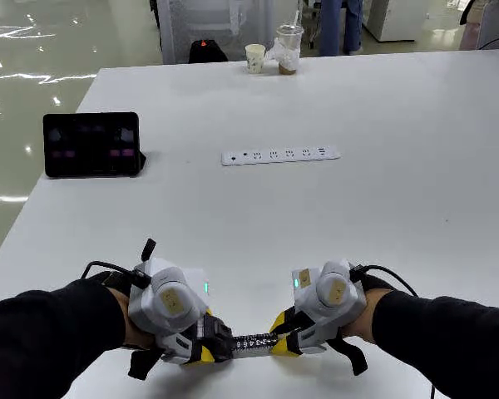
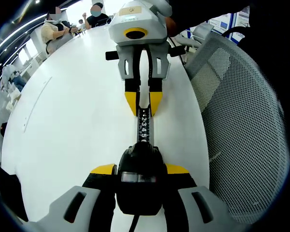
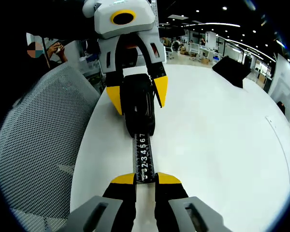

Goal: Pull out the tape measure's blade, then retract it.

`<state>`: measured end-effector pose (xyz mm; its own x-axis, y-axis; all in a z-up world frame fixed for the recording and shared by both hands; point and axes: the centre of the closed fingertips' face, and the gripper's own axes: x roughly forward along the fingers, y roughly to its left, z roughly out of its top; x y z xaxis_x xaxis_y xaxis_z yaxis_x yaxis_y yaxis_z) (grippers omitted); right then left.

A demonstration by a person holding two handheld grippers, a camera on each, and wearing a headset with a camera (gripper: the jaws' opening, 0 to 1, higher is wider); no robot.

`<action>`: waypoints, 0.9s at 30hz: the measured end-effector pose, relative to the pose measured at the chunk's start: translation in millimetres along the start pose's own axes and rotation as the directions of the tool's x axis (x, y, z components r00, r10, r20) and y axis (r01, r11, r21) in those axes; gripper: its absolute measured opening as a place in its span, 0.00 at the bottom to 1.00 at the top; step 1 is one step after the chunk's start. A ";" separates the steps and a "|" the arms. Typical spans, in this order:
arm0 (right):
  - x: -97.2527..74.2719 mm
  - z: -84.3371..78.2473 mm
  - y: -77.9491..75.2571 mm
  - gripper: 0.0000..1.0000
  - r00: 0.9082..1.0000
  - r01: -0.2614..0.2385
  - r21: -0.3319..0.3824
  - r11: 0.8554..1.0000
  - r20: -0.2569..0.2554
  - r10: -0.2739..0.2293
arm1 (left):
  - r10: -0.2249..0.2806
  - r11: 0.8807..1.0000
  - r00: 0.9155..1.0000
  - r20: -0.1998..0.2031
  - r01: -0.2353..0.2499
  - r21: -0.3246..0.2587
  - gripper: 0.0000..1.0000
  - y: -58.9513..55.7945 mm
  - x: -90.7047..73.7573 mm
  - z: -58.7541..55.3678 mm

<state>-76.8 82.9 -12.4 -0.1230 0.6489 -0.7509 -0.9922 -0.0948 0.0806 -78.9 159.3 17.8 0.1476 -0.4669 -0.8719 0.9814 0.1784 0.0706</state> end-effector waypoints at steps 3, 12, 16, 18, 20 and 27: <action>-0.4 -0.5 0.0 0.11 1.000 0.001 -0.002 1.000 -0.001 -0.001 | 0.001 1.000 1.000 0.000 -0.001 0.002 0.32 -0.1 0.3 -0.1; -1.3 -1.5 0.8 0.11 1.000 0.001 -0.009 1.000 -0.002 -0.001 | 0.001 1.000 1.000 0.002 -0.001 0.002 0.32 -0.4 0.5 0.1; -4.1 -5.2 -0.6 0.11 1.000 0.003 -0.001 1.000 -0.001 -0.003 | 0.001 1.000 1.000 0.001 -0.001 0.002 0.32 -0.5 0.3 0.0; -5.6 -6.2 -0.6 0.11 1.000 0.003 0.000 1.000 0.000 -0.003 | 0.001 1.000 1.000 0.000 -0.001 0.003 0.32 -0.6 0.2 -0.2; -7.0 -7.6 -0.3 0.11 1.000 0.002 -0.002 1.000 -0.002 -0.002 | 0.001 1.000 1.000 0.000 -0.001 0.004 0.32 -0.5 0.2 -0.4; -9.8 -11.0 -0.9 0.11 1.000 0.004 -0.004 1.000 -0.003 -0.004 | 0.002 1.000 1.000 -0.002 -0.002 0.003 0.32 -0.5 0.1 -0.6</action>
<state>-74.6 68.3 -12.4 -0.1187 0.6468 -0.7534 -0.9927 -0.0951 0.0748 -79.4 159.7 17.4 0.1495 -0.4649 -0.8727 0.9814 0.1770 0.0738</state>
